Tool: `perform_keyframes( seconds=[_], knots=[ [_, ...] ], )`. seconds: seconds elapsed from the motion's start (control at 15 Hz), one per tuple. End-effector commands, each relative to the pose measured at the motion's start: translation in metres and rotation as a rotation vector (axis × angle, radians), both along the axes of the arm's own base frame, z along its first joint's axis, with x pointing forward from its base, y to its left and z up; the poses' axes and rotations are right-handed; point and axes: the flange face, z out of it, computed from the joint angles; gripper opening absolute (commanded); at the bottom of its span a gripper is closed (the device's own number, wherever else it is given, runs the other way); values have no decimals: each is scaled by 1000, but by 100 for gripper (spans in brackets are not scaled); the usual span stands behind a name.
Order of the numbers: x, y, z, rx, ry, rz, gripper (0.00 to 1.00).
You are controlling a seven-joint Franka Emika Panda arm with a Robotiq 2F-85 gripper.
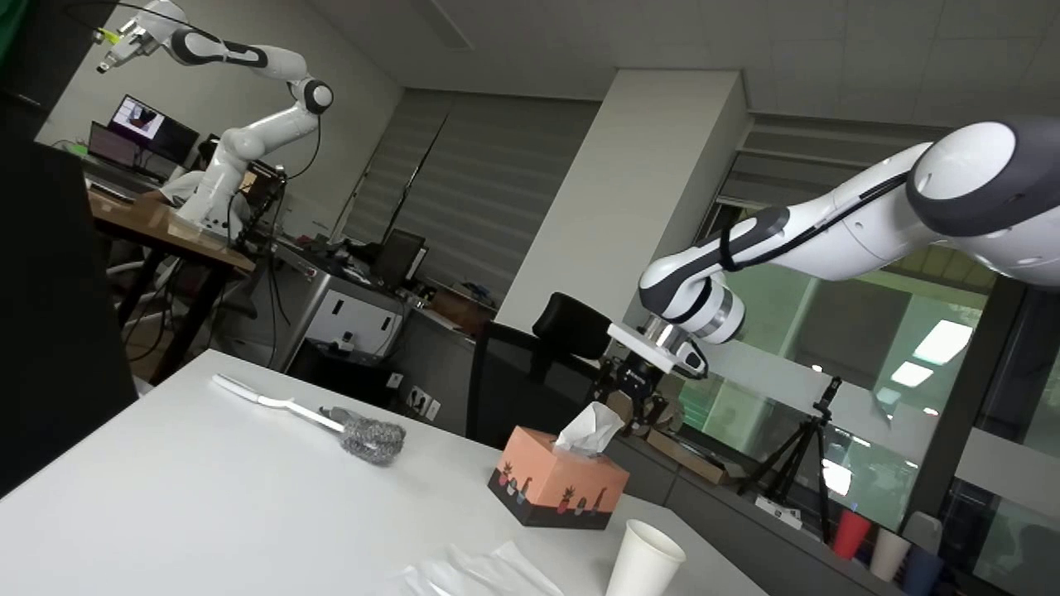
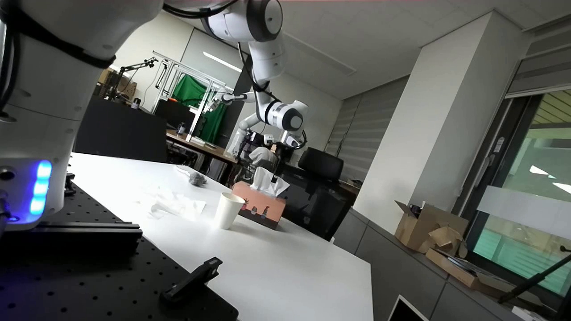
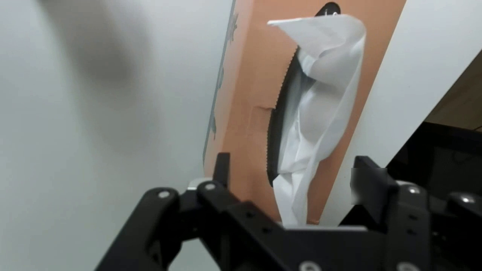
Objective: Remove one square of tissue from the box
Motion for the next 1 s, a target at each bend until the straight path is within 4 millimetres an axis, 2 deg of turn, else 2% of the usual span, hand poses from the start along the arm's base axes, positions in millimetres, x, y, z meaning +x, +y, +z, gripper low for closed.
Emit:
perform_keyframes(
  seconds=[0.0, 0.27, 0.47, 0.67, 0.93],
  knots=[
    [17, 2, 6, 15, 3, -60, 53],
    [22, 0, 12, 28, 14, -61, 25],
    [19, -1, 22, 65, 79, 0, 5],
    [13, 1, 41, 99, 158, 93, 0],
    [5, 6, 86, 107, 193, 216, 0]
  ],
)
